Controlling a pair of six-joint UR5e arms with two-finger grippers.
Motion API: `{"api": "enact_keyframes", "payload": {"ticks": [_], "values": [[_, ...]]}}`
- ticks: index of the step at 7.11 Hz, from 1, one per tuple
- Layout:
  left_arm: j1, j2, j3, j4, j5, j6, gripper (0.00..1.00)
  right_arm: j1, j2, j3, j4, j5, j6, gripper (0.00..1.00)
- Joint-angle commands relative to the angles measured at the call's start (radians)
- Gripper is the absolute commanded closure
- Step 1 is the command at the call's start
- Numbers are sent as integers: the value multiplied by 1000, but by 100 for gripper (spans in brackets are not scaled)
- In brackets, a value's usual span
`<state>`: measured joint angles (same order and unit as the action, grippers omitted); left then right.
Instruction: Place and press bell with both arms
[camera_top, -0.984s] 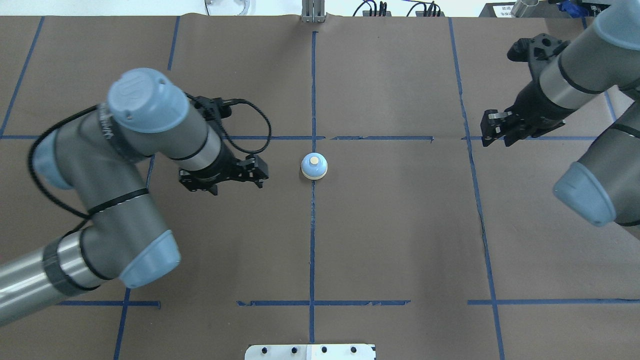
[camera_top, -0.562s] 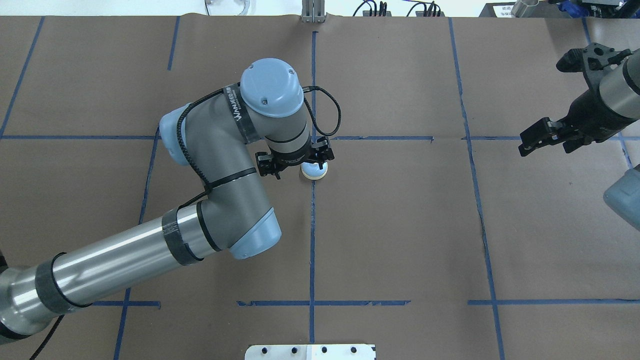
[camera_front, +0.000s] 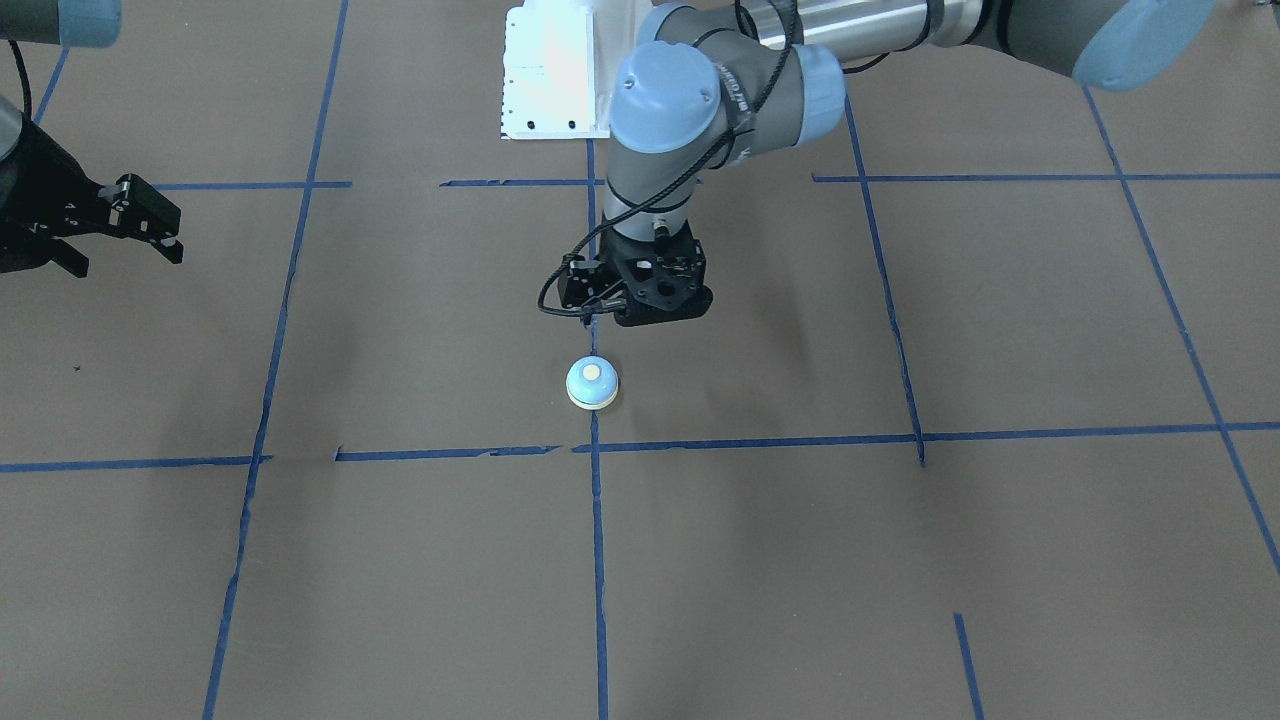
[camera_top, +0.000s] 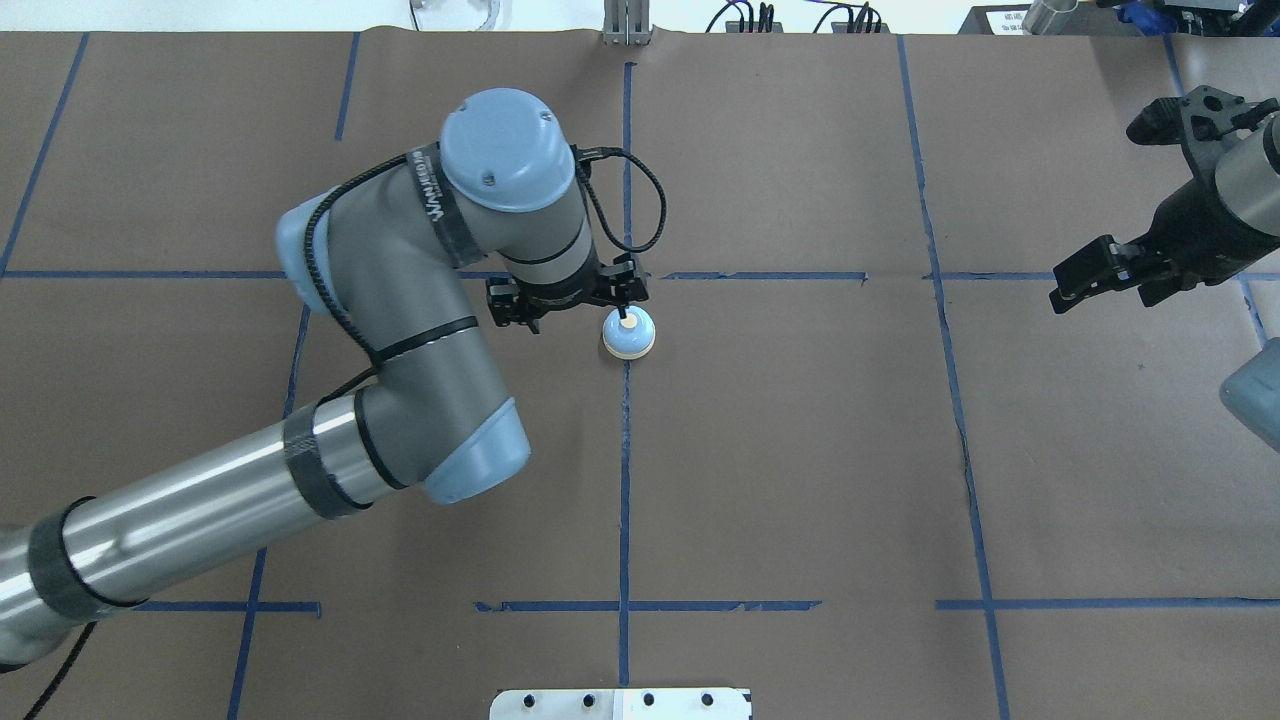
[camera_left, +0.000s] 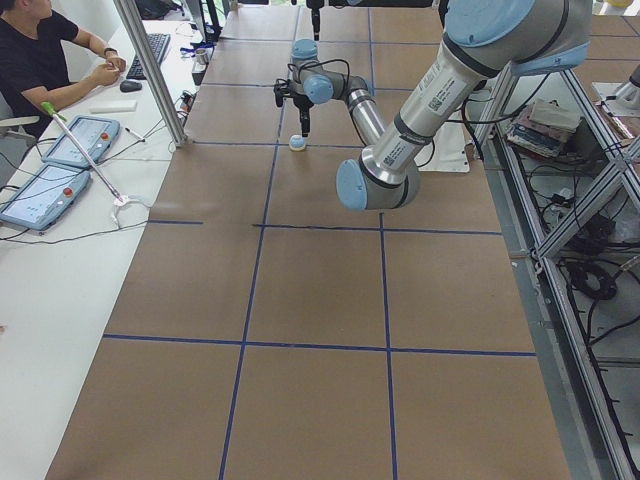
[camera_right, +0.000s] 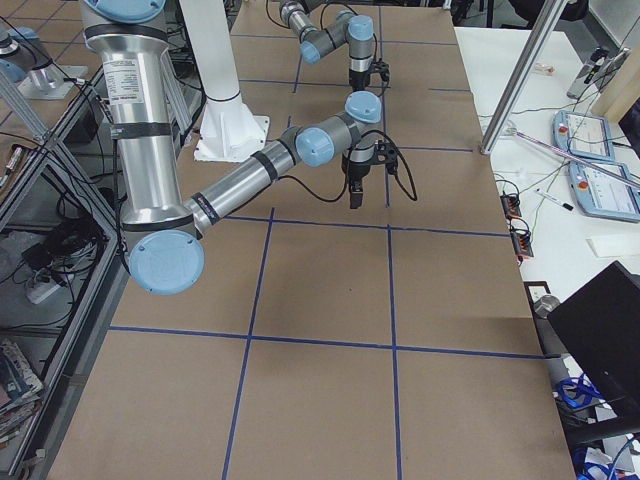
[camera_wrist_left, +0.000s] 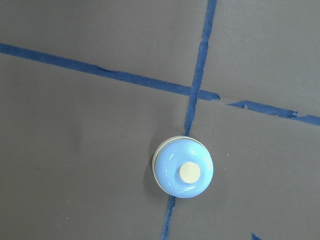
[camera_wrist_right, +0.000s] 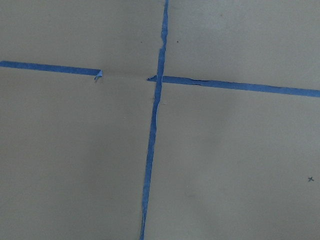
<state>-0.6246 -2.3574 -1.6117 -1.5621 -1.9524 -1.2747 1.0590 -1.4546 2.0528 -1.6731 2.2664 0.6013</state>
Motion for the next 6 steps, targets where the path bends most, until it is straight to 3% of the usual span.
{"api": "enact_keyframes", "payload": {"ticks": [1,3,6], "values": [[-103,194,-214,87,-3,270,0,80,-4,-35,-4,5,-111,0],[-240,367,-404,192,-10,606,0,200,-41,-88,-7,86,-278,0],[-630,718,-499,191,-276,1148,0,347,-143,-131,-10,90,-524,0]]}}
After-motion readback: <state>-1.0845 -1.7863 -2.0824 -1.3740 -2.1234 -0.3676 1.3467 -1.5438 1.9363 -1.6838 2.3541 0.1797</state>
